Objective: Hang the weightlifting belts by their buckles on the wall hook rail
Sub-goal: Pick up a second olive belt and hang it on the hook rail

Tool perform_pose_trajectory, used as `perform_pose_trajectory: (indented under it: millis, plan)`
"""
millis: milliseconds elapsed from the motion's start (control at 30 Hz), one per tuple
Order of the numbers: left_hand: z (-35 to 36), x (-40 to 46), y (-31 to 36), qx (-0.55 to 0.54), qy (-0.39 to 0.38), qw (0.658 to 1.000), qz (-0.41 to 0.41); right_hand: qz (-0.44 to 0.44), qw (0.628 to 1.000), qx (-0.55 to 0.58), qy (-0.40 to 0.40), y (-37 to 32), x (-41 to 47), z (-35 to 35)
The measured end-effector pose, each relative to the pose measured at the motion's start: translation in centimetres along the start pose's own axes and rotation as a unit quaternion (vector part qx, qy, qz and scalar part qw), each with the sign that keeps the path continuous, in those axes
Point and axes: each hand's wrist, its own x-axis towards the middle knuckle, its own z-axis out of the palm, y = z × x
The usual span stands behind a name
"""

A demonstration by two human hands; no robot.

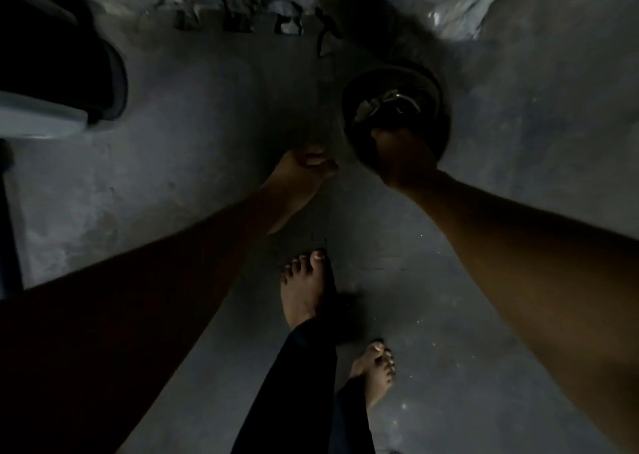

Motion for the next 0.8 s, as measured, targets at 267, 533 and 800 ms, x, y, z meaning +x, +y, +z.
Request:
perform_pose_trajectory:
  millis: [267,533,800]
  plan:
    - [-0.1,-5.2,-0.4,-0.029,-0.008,0.999,-0.041,-0.025,0.983,0.129,0.129,0.4,-6.0,-3.8]
    - [0.0,-16.0,7.4,-0.182,0.037,0.981,-0.05,0.071,0.911,0.4,0.068,-4.2,-21.1,-15.4]
    - [-2.0,-30.5,15.4,-0.053,0.007,0.998,0.037,-0.008,0.927,0.267,0.262,-9.6,-34.9,-28.3]
